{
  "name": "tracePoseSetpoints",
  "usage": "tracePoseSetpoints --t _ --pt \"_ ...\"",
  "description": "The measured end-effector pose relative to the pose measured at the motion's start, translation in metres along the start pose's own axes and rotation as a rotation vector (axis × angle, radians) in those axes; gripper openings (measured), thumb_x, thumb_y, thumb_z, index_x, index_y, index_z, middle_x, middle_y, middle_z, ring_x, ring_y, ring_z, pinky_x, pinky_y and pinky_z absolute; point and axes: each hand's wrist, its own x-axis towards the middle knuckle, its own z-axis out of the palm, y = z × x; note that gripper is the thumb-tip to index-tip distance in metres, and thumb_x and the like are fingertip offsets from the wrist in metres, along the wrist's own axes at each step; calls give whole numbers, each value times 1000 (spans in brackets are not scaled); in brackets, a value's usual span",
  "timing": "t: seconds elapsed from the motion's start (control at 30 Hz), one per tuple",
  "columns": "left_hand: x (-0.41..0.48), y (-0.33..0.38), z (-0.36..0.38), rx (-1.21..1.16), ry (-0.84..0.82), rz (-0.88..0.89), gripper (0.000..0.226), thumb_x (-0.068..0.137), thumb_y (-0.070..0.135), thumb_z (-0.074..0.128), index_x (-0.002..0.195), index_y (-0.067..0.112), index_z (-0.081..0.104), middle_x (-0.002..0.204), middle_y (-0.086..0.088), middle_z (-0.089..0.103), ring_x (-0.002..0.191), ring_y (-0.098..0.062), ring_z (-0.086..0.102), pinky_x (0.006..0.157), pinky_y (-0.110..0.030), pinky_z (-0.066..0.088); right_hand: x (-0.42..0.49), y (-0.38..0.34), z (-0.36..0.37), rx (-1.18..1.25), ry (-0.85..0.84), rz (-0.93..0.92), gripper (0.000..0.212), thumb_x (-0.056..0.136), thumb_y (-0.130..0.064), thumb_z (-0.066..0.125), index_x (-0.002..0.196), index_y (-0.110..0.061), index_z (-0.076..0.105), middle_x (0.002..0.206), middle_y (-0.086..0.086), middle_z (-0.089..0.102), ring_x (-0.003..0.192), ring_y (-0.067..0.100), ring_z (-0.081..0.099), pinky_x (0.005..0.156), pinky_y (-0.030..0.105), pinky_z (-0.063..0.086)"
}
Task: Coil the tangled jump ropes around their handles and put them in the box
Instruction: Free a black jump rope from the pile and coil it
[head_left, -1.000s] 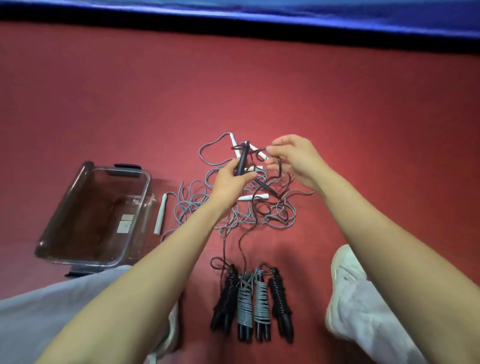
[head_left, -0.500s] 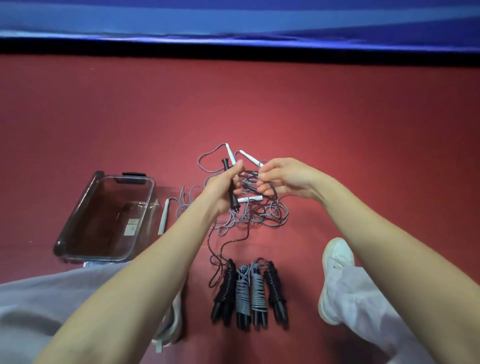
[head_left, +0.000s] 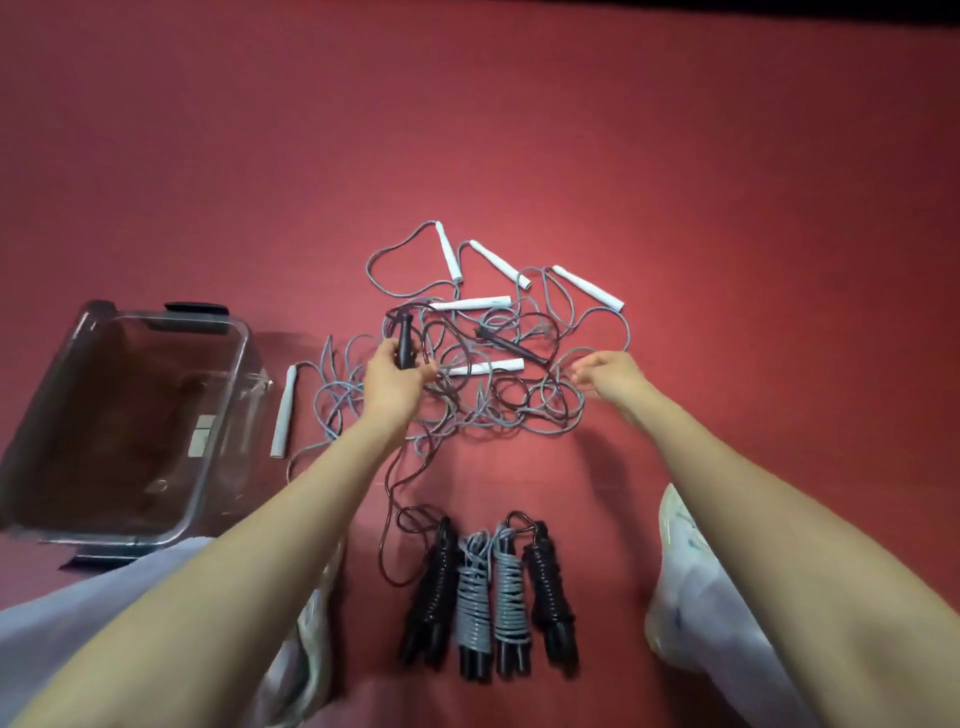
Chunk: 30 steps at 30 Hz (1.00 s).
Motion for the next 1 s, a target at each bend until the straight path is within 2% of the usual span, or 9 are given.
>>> tracePoseSetpoints --t 0.03,0.1,0.23,0.37,0.47,0.6,0.73,0.87,1.0 --pt "7 -7 7 -2 -11 1 27 83 -7 64 84 14 48 69 3 49 61 -12 44 58 -14 42 10 1 5 -54 51 -45 22 89 9 51 105 6 66 93 14 64 80 20 56 62 18 41" --pt "21 -21 19 -9 -8 16 31 83 -6 64 78 19 46 69 3 49 63 -14 45 63 -20 43 30 0 17 -175 130 -156 21 90 2 55 105 2 69 98 11 68 91 21 59 65 17 38" --pt "42 -44 35 18 -24 34 33 82 -3 66 76 22 47 70 4 51 66 -16 47 69 -30 43 68 -5 47 -441 91 -300 23 91 -8 55 108 -6 71 111 12 70 108 30 60 87 26 38" --pt "53 -54 44 3 -44 33 30 82 -2 66 79 22 49 72 5 54 68 -16 49 73 -35 45 99 1 75 -741 96 -287 30 89 -20 61 118 -13 64 120 15 61 120 34 46 98 36 39" --pt "57 -56 46 -19 -42 39 30 82 -2 66 80 23 49 73 5 54 69 -16 50 74 -34 45 109 7 82 -845 141 -286 38 88 -25 65 123 -12 58 128 12 56 125 31 40 101 38 35" --pt "51 -52 44 -48 -46 61 30 84 -2 66 81 23 49 73 5 54 68 -14 49 72 -32 44 108 8 73 -769 139 -242 29 89 -22 65 116 -13 58 117 12 62 121 29 44 97 36 33" --pt "33 -31 35 -118 -35 101 27 86 -4 64 85 19 50 71 6 51 60 -3 48 64 -18 43 86 -1 51 -618 220 -281 24 90 -23 63 113 -15 61 111 11 65 116 29 50 95 36 30" --pt "11 -3 21 -184 -13 142 30 85 -4 64 84 23 51 72 7 51 67 -10 49 70 -25 42 48 -24 24 -387 201 -318 12 84 -19 69 93 -19 61 95 8 71 101 31 61 91 39 43" --pt "-19 31 5 -208 -32 218 29 84 -3 65 86 23 53 71 8 50 65 -9 47 66 -25 42 1 -54 -7 -453 149 -340 18 86 -23 69 98 -10 69 87 7 61 86 22 56 74 31 40"
